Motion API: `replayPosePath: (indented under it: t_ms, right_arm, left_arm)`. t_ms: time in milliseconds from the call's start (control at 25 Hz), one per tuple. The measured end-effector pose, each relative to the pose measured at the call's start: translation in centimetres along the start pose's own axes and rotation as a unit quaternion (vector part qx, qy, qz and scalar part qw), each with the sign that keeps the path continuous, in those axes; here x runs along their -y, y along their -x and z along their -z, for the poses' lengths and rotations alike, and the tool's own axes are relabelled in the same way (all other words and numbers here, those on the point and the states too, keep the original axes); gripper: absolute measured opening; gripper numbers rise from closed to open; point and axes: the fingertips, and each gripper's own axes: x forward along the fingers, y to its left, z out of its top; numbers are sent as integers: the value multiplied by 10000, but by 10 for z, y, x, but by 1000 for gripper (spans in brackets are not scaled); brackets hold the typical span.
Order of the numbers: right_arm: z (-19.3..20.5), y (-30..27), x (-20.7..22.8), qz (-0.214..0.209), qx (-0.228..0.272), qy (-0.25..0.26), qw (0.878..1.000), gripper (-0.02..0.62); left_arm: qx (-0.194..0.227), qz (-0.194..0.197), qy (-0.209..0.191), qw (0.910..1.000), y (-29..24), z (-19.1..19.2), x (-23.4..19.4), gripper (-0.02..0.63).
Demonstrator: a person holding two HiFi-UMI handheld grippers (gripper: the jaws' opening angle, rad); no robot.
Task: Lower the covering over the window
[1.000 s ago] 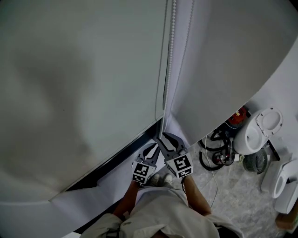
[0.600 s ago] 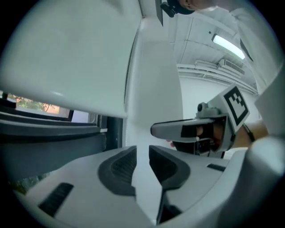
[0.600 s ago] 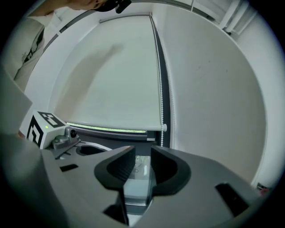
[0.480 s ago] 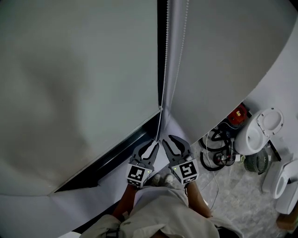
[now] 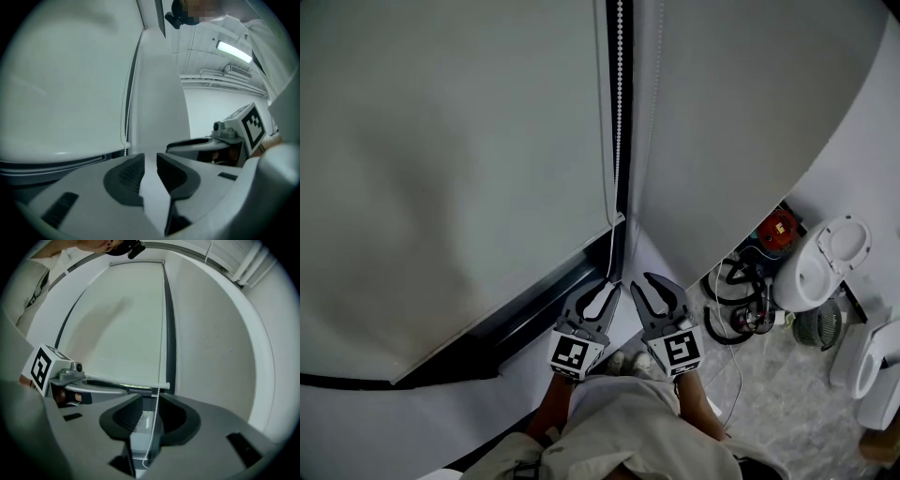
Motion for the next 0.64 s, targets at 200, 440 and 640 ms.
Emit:
replayPosePath:
  t_ms: [200, 440, 640]
  right_arm:
    - [-6, 7, 4, 70, 1, 15, 10000, 94]
    - [-22, 7, 5, 94, 245, 110, 9996, 94]
    - [-24, 9, 15, 159, 58, 59, 9998, 94]
  left_arm:
    - [94, 37, -58, 9999, 0, -10, 6, 81]
    - [142, 78, -67, 9998, 0, -19, 6, 81]
    - [244, 108, -106, 9996, -8, -33, 6, 81]
